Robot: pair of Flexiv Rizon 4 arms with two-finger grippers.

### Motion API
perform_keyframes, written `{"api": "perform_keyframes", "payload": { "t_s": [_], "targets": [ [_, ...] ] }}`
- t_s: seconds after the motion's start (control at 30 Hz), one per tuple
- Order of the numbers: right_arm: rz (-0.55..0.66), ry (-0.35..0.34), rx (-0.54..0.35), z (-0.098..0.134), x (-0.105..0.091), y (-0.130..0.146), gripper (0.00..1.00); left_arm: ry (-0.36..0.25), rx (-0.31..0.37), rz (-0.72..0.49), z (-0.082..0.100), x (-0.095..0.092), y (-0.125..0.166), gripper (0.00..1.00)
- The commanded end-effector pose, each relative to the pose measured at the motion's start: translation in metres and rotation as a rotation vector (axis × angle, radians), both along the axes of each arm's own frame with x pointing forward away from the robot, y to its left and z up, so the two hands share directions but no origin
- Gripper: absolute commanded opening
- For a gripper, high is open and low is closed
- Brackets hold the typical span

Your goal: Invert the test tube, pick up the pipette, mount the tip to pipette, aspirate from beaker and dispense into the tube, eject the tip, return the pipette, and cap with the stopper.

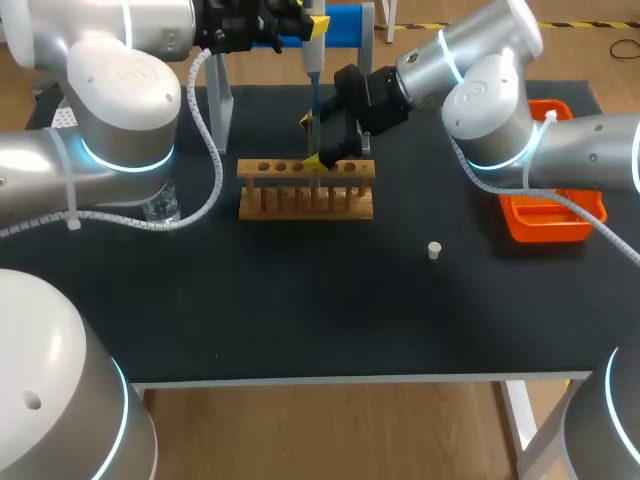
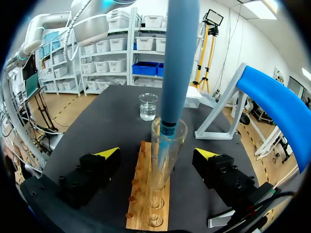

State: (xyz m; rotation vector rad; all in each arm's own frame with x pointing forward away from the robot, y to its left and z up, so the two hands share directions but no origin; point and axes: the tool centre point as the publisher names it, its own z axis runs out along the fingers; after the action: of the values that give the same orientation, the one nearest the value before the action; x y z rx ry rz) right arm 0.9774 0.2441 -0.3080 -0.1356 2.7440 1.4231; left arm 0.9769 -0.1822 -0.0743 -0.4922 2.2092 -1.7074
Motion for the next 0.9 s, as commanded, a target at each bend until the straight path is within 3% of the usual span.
{"api": "perform_keyframes", "payload": {
  "t_s": [0.03,0.9],
  "targets": [
    [0.003,0.003,-0.004,0.0013,0.0005,-0.0009,1.0,-0.004,-0.009,0.001,-0.0032,0.0016,-0.001,0.0],
    [0.003,0.003,-0.004,0.0013,0.0005,-0.0009,1.0,0.007,-0.011,0.014,-0.0081,0.0025,0.0011,0.0]
  ]
}}
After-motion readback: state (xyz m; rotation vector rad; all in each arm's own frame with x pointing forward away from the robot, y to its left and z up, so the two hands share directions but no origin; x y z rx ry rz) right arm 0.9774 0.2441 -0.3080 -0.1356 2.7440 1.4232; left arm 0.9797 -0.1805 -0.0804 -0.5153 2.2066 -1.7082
